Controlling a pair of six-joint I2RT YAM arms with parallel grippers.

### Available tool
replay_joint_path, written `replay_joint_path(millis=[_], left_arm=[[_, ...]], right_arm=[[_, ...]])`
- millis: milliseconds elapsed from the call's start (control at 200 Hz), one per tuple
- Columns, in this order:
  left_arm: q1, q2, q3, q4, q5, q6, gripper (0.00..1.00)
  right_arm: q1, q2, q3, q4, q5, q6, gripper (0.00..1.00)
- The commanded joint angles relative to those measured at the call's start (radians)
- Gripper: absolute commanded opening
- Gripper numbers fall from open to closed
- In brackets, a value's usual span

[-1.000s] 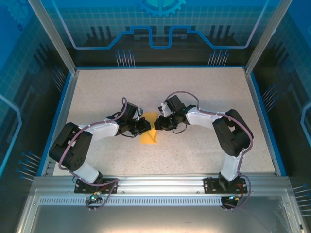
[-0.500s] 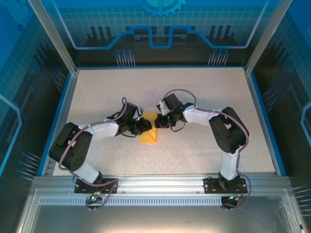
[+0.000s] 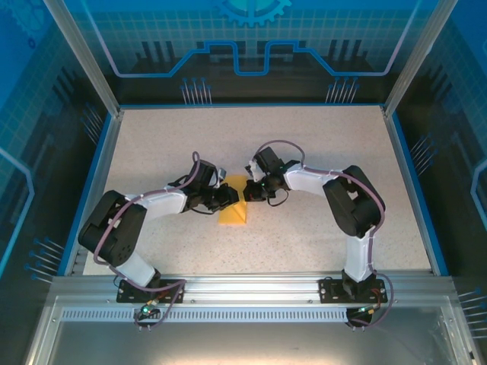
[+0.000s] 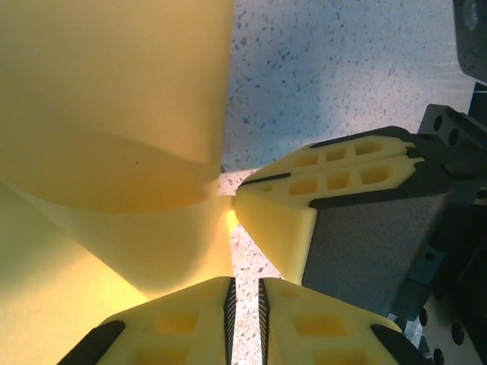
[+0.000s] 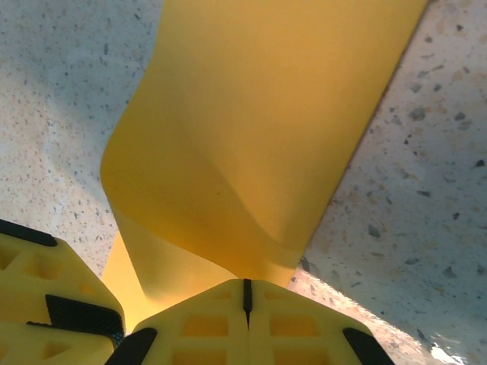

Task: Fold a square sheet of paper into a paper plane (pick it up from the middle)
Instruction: Fold the triangle a second time at the center of the table.

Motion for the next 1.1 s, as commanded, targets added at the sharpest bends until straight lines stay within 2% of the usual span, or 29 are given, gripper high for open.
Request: replay_joint_path(millis=[0,1095], left_arm=[[0.009,0.023,0.002,0.019,0.039,-0.003,0.2],[0.009,0.097,0.012,-0.002,0.005,0.005,0.15]], right_arm=[[0.013,0.029,0.035,-0.036,0.017,-0.017,0.04],[0.011,0.072,0.068,-0.054,0.034,-0.017,0.05]])
